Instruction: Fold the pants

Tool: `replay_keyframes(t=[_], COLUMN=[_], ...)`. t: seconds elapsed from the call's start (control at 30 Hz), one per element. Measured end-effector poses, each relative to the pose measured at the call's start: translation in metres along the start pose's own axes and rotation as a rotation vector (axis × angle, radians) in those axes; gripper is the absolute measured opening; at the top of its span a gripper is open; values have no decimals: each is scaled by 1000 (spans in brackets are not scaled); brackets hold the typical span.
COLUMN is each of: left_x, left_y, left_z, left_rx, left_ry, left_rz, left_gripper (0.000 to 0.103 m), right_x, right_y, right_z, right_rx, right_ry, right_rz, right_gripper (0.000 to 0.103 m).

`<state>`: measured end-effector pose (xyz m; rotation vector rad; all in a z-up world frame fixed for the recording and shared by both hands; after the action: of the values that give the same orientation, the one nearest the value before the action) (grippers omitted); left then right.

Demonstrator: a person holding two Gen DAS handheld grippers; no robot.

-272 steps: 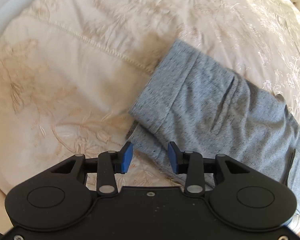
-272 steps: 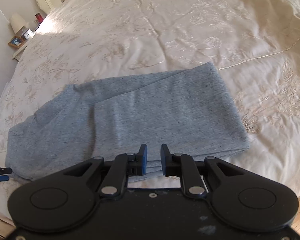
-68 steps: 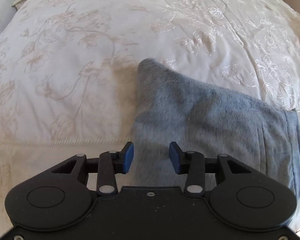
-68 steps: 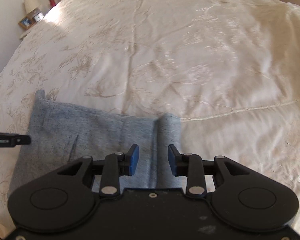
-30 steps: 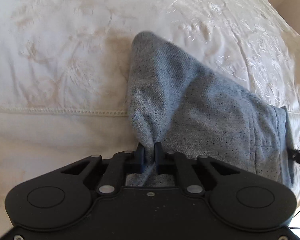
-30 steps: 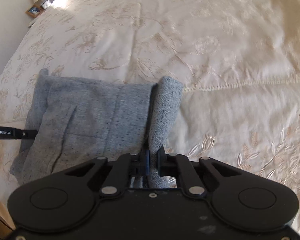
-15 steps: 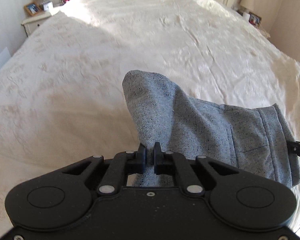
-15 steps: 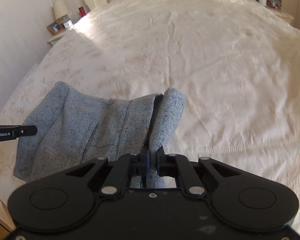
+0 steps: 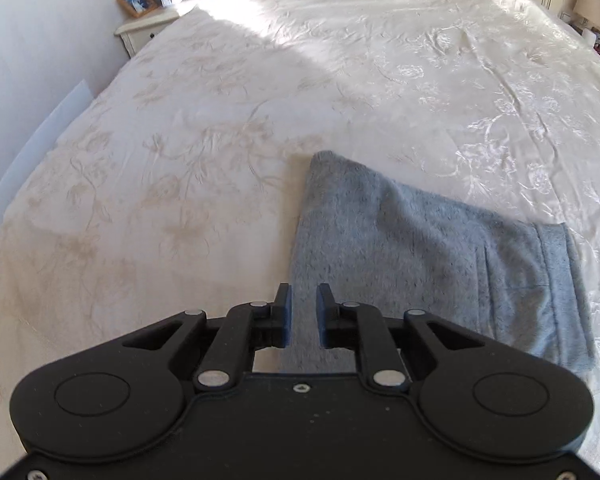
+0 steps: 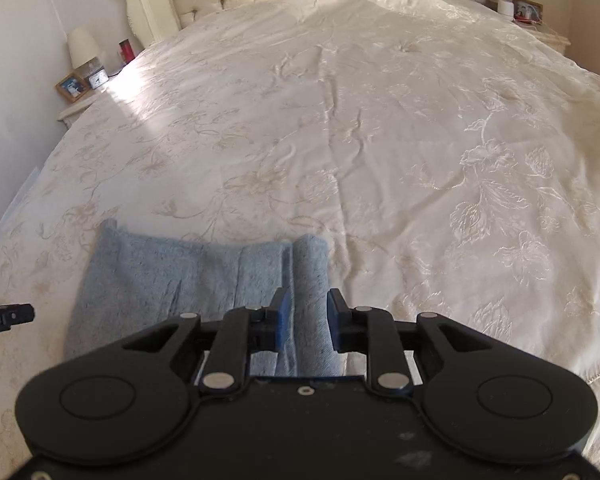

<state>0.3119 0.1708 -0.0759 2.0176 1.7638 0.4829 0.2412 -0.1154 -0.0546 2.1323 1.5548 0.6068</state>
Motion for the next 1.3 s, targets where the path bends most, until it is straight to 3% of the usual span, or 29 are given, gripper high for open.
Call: replay_keyframes(t=[0.3,0.67,0.77,1.3], left_x=[-27,-52,-53,-53], left_y=[-28,-38,-38,-44], left_z=[-44,-90,-100,-116], left_rx=[54,9,-14,-36], left_ry=[-9,-36,-36,1], left_rz=[28,8,-3,-4], left_gripper=[22,26,33,34], right_x=[21,46,49,53], right_y=[-27,-35,-36,-44], right_z=[-55,-118,-126,-135], right_rx=[-26,-83,-82,-69], right_ry=[25,24,26,17], right_rz=[-95,-96,-81,-85], right_gripper=[24,27,27,27])
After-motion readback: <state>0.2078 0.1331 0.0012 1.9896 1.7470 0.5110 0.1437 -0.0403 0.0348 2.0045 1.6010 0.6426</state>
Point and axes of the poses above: each gripper's, at about its wrist camera, not at the fingertips, and z roughly the way its jaws point, x to its left, y to its top, the point moved 4 cm from there along z, roughly the way its jaws point, and after that the axes turned 5 degrees about -y, right-handed, at the moved point
